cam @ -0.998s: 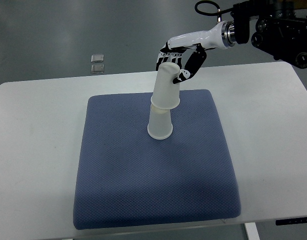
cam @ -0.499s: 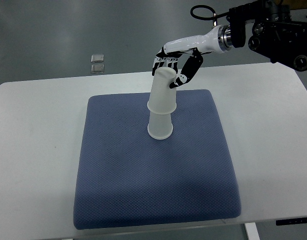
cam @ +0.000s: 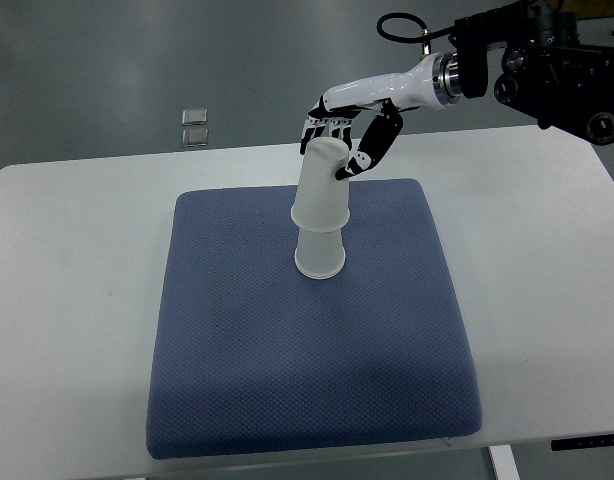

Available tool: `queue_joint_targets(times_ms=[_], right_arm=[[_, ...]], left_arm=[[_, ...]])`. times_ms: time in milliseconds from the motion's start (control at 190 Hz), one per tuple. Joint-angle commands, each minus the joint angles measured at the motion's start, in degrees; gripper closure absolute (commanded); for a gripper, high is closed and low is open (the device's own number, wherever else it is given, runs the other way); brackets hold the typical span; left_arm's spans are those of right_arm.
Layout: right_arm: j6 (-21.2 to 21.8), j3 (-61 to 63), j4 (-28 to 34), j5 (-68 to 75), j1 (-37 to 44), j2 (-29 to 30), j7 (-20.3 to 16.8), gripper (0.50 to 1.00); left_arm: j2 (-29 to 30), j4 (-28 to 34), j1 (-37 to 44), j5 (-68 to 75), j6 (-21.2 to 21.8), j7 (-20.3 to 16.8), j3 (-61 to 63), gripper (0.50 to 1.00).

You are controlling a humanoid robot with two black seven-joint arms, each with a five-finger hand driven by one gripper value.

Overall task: Stack paper cups
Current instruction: 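Lower the held cup onto the upside-down cup on the pad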

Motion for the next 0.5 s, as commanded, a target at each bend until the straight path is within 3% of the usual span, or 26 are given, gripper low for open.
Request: queue_joint_targets(times_ms=[0,399,494], right_arm=[[-0.24,-0.01,0.00,-0.04,-0.21,0.11,0.00,1.000],[-2.70,-0.09,0.00,-0.39,-1.17,0.46,-0.09,1.000],[-2.70,-0.27,0.00,-0.57,-1.17,0.46,-0.09,0.910]], left_arm=[[0.00,0.00,-0.04,0.00,0.00,0.00,0.00,0.500],[0.00,0.00,-0.04,0.00,0.00,0.00,0.00,0.500],[0.00,0.00,0.04,0.00,0.00,0.00,0.00,0.500]])
